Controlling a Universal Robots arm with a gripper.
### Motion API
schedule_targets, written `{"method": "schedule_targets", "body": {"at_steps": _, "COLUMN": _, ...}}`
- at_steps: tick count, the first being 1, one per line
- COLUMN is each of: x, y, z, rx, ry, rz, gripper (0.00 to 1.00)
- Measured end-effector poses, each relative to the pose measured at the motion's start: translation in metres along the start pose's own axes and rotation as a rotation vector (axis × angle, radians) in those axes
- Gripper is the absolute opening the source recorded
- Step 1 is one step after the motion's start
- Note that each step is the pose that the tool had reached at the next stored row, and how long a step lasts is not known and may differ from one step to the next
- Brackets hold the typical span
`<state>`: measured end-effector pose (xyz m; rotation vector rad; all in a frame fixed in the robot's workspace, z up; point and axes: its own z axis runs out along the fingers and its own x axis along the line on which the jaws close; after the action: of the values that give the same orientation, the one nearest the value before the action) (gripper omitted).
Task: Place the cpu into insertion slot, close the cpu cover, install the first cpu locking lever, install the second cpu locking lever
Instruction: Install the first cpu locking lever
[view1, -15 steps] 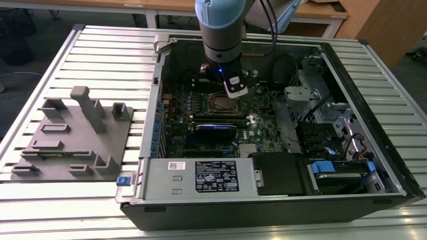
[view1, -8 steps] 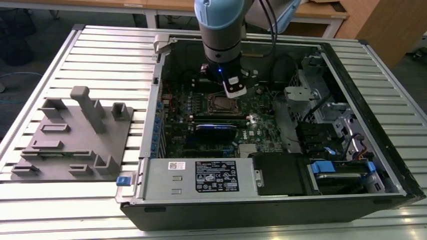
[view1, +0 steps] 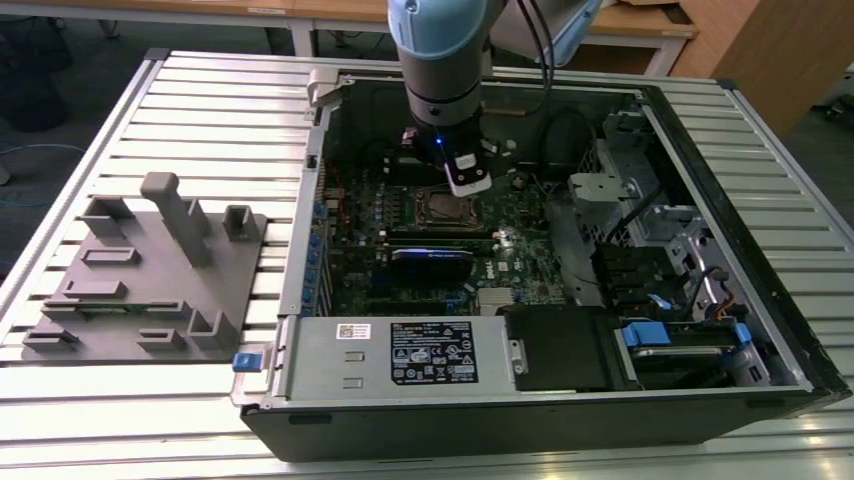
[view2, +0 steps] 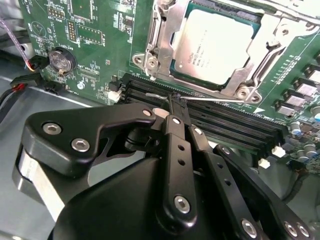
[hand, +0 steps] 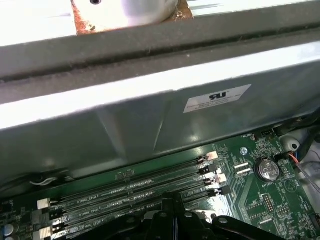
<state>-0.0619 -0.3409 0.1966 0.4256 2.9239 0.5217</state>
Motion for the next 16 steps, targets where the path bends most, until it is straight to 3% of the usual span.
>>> {"method": "schedule_targets", "body": {"at_steps": 4, "x": 0.001, "y": 0.0031, "z": 0.0012, "rx": 0.0077, "ry": -0.002, "rz": -0.002, "gripper": 0.11}}
{"method": "schedule_targets", "body": {"at_steps": 16, "x": 0.0008, "y": 0.0026, "z": 0.0007, "rx": 0.008, "ry": -0.0022, "rz": -0.002, "gripper": 0.11}}
